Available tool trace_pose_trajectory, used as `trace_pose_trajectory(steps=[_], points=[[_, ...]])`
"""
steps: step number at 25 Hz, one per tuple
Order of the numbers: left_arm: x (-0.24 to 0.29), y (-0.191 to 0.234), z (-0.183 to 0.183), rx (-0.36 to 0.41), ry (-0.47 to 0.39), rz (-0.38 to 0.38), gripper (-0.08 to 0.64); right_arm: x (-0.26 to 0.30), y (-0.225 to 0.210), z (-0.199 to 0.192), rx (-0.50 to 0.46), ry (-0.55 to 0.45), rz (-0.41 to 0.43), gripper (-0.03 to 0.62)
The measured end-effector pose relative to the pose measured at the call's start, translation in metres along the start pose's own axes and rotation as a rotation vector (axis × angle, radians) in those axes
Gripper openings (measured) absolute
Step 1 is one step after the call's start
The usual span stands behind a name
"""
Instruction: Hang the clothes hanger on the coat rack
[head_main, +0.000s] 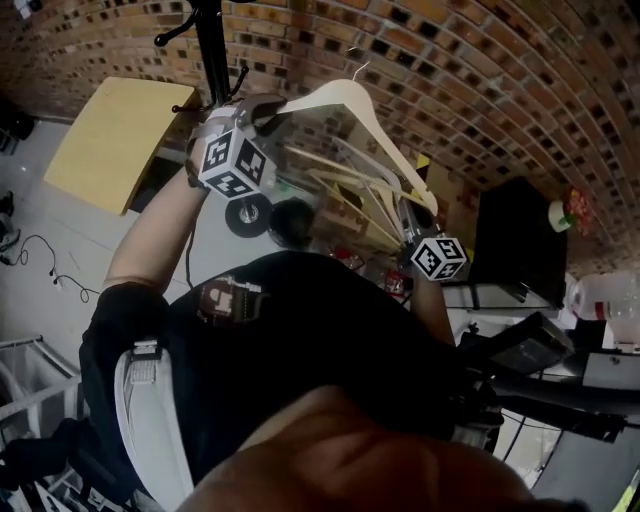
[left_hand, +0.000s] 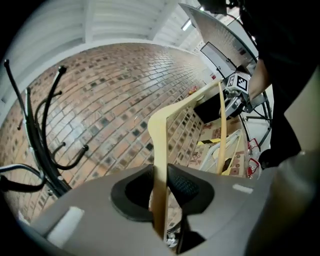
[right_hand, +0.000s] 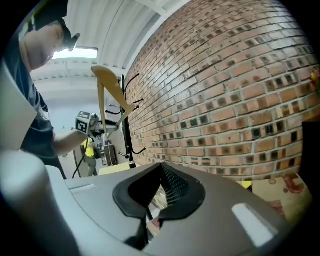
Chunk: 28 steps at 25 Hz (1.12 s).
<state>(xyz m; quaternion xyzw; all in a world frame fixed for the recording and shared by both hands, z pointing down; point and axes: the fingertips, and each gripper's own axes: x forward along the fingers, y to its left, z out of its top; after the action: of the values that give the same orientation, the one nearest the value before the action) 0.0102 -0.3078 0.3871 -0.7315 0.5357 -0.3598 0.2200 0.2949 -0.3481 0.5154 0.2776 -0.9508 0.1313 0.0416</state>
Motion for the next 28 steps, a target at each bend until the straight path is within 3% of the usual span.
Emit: trace_pose_trajectory(steps=[14, 20, 28], points=[[-0.122, 0.102, 0.015, 0.067, 0.013, 0.289, 0.087, 0.060, 0.040, 0.031, -0.114, 0.016, 0.171, 0.014], [-0.160, 0.136, 0.005, 0.059, 0.031, 0.377, 0.087, 0.076, 0.046, 0.034, -0.124, 0.022, 0.198, 0.014], [-0.191, 0.187, 0.035, 0.120, 0.003, 0.463, 0.087, 0.091, 0.050, 0.040, -0.135, 0.012, 0.214, 0.014]])
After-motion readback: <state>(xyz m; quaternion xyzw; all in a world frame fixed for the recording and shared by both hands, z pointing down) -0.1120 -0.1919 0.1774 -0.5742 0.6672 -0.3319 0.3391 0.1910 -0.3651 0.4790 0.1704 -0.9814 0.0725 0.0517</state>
